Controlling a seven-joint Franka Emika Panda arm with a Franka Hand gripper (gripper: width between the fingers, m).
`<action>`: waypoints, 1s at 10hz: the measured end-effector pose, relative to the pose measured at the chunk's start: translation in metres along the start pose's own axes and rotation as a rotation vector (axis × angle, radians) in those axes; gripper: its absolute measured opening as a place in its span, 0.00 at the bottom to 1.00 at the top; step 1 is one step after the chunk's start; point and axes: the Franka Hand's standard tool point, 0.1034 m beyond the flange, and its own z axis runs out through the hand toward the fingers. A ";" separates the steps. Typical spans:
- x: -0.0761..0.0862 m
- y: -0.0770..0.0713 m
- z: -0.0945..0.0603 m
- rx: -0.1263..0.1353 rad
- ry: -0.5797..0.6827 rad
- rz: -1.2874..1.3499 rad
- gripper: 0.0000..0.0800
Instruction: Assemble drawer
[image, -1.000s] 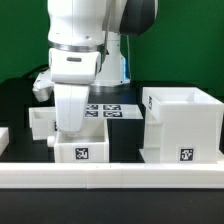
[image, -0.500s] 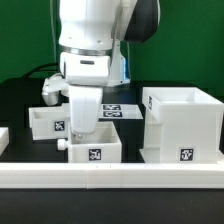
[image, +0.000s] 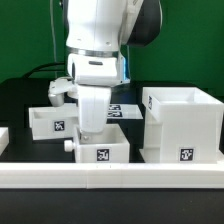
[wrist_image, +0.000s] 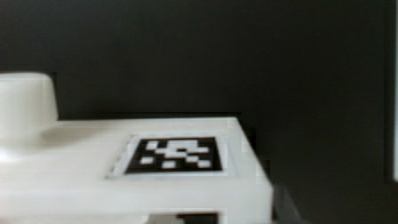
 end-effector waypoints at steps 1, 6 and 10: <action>0.010 0.002 -0.001 0.015 0.008 0.050 0.05; 0.014 0.008 0.000 0.026 0.012 0.099 0.05; 0.033 0.019 -0.005 0.010 0.024 0.072 0.05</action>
Offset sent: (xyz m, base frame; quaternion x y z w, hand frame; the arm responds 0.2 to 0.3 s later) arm 0.0000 0.0000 0.0000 0.0000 0.0000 0.0000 1.0000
